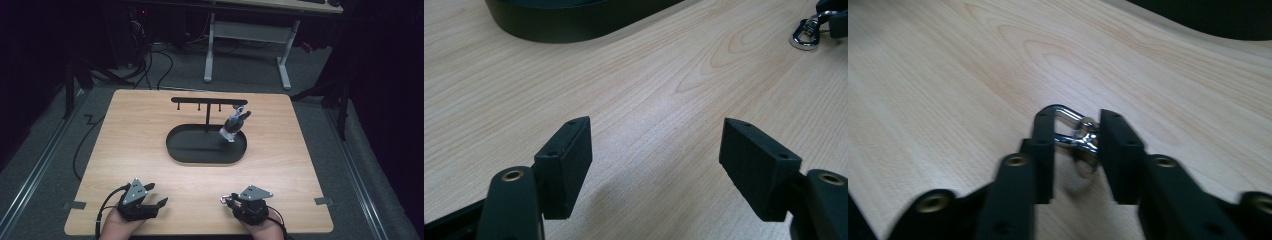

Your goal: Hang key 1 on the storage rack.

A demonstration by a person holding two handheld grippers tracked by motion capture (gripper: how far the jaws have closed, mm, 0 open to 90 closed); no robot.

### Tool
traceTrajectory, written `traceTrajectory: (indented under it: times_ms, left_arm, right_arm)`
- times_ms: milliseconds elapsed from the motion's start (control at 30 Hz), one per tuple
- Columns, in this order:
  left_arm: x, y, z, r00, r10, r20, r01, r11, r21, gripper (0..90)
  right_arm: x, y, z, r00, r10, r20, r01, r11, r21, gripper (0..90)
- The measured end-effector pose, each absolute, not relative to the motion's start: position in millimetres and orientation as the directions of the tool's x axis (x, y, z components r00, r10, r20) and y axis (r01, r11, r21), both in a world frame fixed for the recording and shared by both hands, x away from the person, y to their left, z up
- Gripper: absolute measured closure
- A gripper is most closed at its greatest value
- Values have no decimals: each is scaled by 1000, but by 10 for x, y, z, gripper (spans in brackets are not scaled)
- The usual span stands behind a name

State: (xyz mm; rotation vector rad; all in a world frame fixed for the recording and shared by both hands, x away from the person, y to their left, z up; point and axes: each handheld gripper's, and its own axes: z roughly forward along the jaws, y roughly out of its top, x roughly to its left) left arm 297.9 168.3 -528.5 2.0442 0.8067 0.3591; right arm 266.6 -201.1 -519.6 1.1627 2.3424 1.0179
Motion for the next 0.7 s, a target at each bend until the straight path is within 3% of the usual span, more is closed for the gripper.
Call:
traceTrajectory:
  times_ms: [67, 133, 467, 700]
  left_arm:
    - [2980, 1686, -5285, 746, 665, -49, 408, -397, 822, 299]
    - [2979, 1685, -5286, 745, 665, -49, 408, -397, 822, 299]
    - [2977, 1686, -5284, 744, 666, -48, 409, -398, 821, 300]
    - [2980, 1700, -5280, 744, 667, -49, 410, -397, 821, 300]
  right_arm:
    - [2672, -2030, -5192, -599, 801, 1, 556, 415, 720, 845]
    - [2678, -2070, -5190, -584, 812, 1, 565, 405, 719, 886]
    - [2727, -2301, -5167, -520, 854, 1, 592, 360, 721, 888]
    - [2785, -2687, -5160, -406, 914, 12, 631, 270, 727, 887]
